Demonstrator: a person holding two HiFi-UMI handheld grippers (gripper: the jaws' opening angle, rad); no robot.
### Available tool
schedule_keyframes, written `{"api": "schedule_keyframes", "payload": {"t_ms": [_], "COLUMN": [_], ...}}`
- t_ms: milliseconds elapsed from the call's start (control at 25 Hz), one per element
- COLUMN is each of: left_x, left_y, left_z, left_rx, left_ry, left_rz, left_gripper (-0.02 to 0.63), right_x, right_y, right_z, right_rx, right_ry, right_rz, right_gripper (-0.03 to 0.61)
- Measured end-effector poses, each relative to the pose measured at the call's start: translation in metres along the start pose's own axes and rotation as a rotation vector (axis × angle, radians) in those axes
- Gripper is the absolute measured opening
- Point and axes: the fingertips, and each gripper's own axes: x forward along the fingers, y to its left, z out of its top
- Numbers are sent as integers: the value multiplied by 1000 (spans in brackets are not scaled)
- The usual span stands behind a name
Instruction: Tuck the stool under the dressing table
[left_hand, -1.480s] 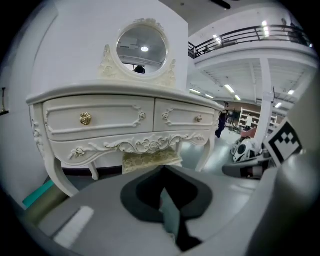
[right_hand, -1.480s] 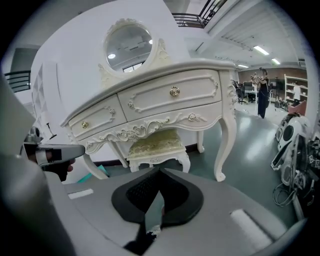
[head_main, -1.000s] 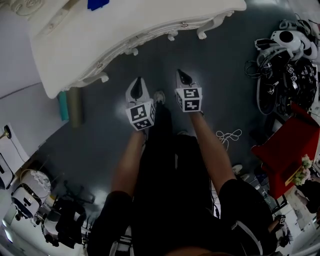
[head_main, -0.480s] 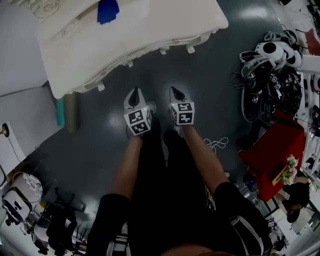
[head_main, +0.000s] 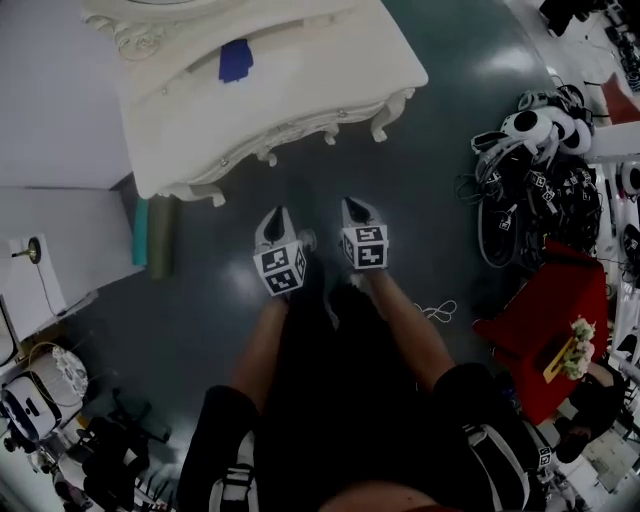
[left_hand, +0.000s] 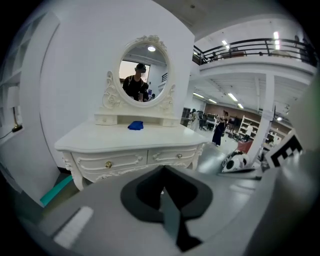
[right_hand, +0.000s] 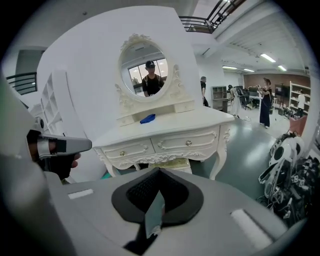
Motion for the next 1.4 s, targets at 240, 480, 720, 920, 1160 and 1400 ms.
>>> {"api": "schedule_keyframes", "payload": {"t_ms": [240, 480, 720, 920, 1160, 1400], "left_x": [-49, -89, -118, -134, -142, -151], "left_y": [-31, -54, -71, -84, -91, -97], "left_z": [24, 29, 14, 5, 2, -10], "left_rx": [7, -11, 38, 52, 56, 57], "left_ry": [-42, -65, -50, -57, -73, -75], "left_rz": [-48, -76, -101, -122, -120, -124], "left_gripper": [8, 8, 8, 8, 8, 8], "right_x": [-61, -110, -149, -167, -179, -186], "right_y": [16, 26, 37, 34, 30, 32], "right_z": [24, 25, 24, 16, 18, 13], "right_rx": [-64, -41, -63, -59, -73, -79], "right_ry": [-60, -89, -118, -122, -146, -147], "right_rz": [53, 69, 92, 95, 89, 99], "right_gripper": [-2, -2, -3, -3, -3, -3]}}
